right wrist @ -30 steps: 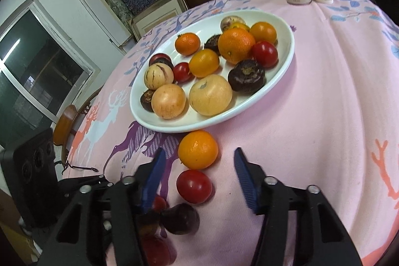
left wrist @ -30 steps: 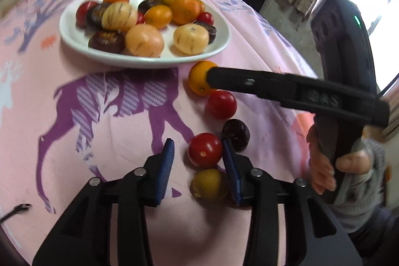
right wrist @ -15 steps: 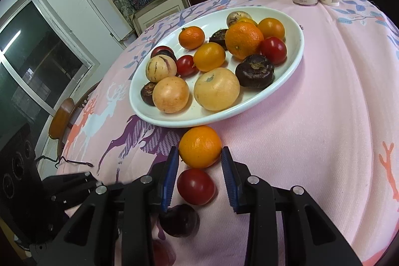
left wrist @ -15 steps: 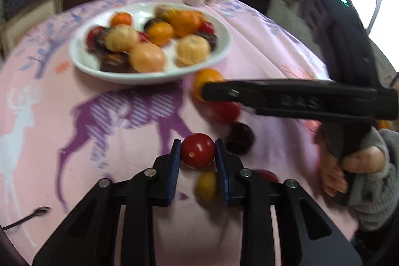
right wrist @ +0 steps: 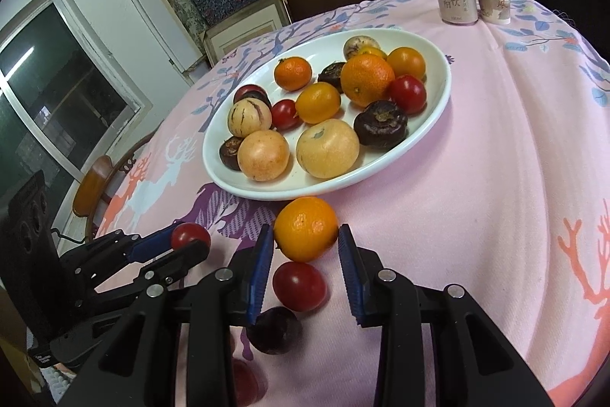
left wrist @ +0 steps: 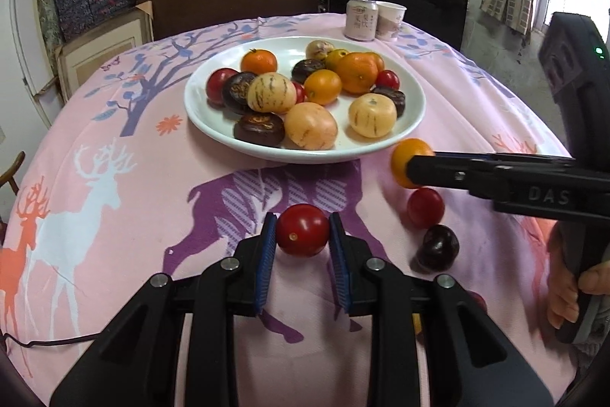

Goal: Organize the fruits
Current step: 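Grasp a small orange with the right tool while the left tool holds the tomato, then place the tomato and orange onto the white plate and open both tools, then grasp a small yellow fruit with the left tool while the right tool grasps a dark red plum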

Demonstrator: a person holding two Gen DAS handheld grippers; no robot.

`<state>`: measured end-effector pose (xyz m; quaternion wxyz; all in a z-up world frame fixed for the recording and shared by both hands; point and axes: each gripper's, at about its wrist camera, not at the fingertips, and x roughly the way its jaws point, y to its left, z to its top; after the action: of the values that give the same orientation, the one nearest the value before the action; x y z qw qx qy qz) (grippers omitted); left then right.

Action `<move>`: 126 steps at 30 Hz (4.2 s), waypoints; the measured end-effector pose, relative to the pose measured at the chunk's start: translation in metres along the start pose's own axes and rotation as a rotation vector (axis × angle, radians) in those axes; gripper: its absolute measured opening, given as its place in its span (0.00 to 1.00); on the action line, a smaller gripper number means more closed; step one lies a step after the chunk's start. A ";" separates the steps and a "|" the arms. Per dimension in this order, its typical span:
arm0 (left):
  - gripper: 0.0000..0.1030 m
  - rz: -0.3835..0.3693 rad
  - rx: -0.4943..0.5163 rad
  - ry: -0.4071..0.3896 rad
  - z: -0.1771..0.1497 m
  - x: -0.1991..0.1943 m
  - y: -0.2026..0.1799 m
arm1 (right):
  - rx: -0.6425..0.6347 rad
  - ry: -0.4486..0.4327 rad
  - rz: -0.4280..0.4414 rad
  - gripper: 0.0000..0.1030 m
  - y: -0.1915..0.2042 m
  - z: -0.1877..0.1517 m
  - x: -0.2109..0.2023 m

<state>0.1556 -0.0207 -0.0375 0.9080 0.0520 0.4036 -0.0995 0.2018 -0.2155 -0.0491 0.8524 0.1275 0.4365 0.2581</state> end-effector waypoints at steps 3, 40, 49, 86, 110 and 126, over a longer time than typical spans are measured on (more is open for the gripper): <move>0.26 0.011 -0.003 -0.009 0.000 -0.002 0.001 | 0.008 -0.019 -0.001 0.34 -0.002 -0.004 -0.007; 0.26 -0.020 -0.039 -0.085 0.044 -0.005 0.009 | -0.015 -0.121 -0.524 0.45 -0.082 0.012 -0.043; 0.26 -0.024 -0.060 -0.080 0.043 -0.006 0.015 | 0.070 -0.093 -0.447 0.35 -0.103 0.011 -0.039; 0.71 -0.106 0.056 -0.036 -0.036 -0.040 -0.020 | 0.000 -0.231 -0.065 0.87 0.002 -0.036 -0.068; 0.28 -0.305 0.099 0.088 -0.032 -0.006 -0.036 | -0.117 -0.106 0.012 0.68 0.032 -0.091 -0.086; 0.28 -0.213 0.053 0.023 -0.034 -0.033 -0.006 | -0.236 0.070 -0.070 0.39 0.064 -0.086 -0.038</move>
<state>0.1081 -0.0158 -0.0355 0.8860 0.0340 0.4142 -0.2056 0.0924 -0.1835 -0.0456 0.8542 0.0021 0.4369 0.2819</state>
